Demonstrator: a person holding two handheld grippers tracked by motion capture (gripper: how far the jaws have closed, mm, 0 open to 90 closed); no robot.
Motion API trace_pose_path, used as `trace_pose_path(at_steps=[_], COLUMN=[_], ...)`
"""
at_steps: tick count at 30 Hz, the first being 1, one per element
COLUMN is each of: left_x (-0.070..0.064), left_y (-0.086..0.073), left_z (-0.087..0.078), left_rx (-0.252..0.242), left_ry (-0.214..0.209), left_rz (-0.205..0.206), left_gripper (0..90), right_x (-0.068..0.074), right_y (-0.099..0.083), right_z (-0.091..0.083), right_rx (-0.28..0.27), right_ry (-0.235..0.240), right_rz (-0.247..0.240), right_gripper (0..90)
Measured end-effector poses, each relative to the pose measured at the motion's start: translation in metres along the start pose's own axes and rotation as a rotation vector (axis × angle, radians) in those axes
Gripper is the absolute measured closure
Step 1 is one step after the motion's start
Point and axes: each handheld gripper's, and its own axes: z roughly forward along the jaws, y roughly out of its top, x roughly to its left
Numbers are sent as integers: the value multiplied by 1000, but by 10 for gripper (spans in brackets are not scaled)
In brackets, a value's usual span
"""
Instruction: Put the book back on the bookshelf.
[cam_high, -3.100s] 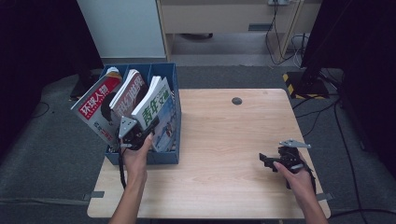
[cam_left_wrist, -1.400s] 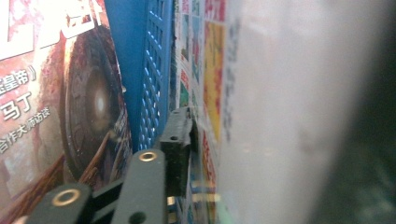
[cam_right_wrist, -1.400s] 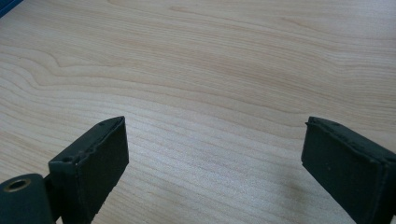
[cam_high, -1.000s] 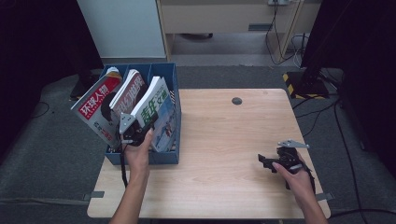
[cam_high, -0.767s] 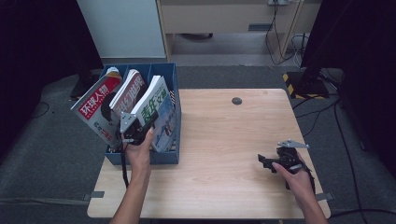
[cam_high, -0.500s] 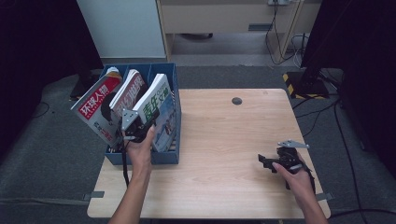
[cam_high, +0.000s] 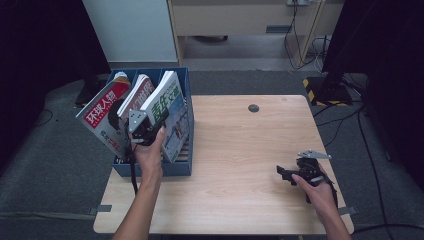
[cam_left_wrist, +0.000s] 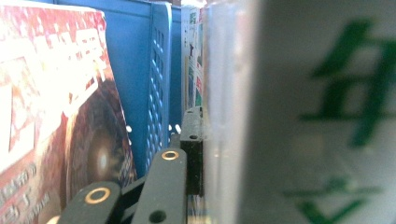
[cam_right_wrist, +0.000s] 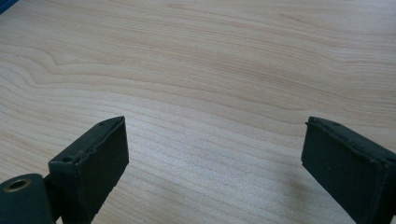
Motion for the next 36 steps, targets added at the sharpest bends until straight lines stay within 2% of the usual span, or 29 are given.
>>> trace_pose_path(at_steps=[7, 16, 26, 31, 36], left_x=[-3, -7, -3, -2, 1], left_y=[1, -7, -12, -17, -20], left_z=[10, 20, 26, 28, 28], left_rx=[3, 11, 1, 15, 2], left_ry=[-5, -10, -7, -5, 0], left_rz=[8, 13, 1, 2, -11], left_gripper=[737, 737, 736, 736, 736], right_x=[-2, -3, -4, -4, -4], right_y=[0, 0, -1, 0, 0], right_z=[0, -1, -1, -2, -2], right_rx=[0, 0, 2, -1, -1], right_ry=[-4, -1, -4, -6, -5], right_rz=[0, 6, 4, 6, 9], right_gripper=[77, 77, 77, 77, 77])
